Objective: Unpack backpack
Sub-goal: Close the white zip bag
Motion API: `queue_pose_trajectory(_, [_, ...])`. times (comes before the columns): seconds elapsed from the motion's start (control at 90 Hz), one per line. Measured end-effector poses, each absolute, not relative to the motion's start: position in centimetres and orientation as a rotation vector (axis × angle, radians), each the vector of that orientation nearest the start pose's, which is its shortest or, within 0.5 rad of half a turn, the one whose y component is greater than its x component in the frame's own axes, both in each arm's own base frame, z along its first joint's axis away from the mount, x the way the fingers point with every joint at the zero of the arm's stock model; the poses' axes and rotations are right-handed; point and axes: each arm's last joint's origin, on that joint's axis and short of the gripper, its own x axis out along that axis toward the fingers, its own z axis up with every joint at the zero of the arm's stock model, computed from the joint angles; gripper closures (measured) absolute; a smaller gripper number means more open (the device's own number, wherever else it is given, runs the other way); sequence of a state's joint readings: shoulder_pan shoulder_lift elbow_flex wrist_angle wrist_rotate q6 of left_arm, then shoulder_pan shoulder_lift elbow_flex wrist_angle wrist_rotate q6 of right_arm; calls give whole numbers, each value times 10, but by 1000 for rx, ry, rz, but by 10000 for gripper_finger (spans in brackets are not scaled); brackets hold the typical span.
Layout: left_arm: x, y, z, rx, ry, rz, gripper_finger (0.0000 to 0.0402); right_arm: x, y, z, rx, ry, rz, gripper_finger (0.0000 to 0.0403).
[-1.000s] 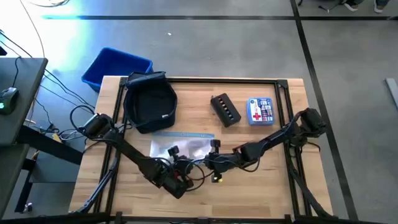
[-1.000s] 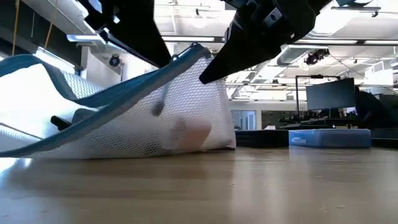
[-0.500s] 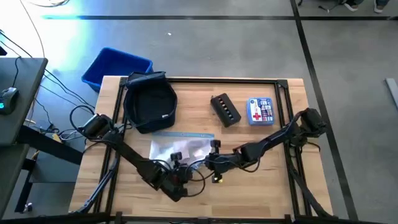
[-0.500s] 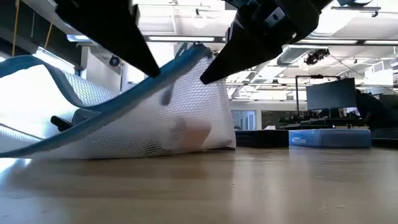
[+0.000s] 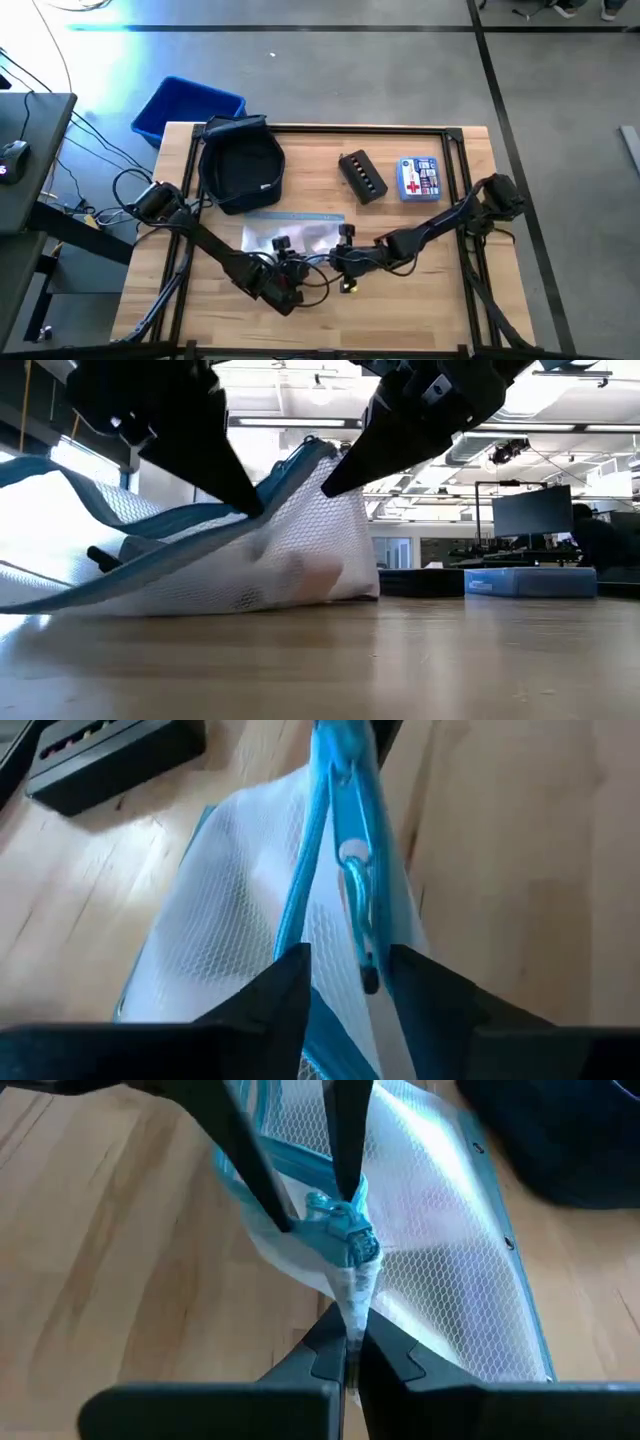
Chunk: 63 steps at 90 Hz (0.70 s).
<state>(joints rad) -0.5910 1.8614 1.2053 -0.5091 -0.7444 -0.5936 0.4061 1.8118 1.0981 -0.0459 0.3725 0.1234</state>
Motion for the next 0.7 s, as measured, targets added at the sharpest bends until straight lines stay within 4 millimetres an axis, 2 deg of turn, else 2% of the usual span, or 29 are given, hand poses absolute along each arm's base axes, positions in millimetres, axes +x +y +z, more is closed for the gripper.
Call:
queue_pose_trajectory(0.189, [307,-182,168,191,853,392,321,350,139,180,-170,701,-12,403])
queue_pose_trajectory(0.311, [304,-185,166,228,917,320,335,350,139,179,-169,702,-9,403])
queue_pose_trajectory(0.7, [293,-197,164,330,975,214,344,350,139,179,-169,702,-8,403])
